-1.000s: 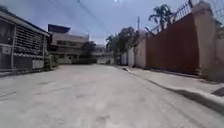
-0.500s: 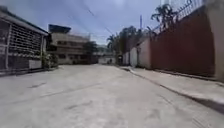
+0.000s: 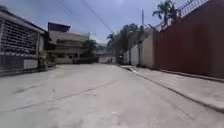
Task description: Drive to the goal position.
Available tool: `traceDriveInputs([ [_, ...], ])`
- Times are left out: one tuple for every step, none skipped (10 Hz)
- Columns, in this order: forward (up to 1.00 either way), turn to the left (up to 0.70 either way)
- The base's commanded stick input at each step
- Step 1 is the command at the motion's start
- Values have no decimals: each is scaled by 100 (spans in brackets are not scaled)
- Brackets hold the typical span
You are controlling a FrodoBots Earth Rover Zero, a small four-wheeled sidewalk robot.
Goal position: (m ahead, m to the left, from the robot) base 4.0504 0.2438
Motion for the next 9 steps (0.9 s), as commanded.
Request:
traceDriveInputs([
  [100,3],
  [100,3],
  [100,3],
  [100,3],
  [100,3],
  [100,3],
  [100,3],
  [100,3],
  [100,3],
])
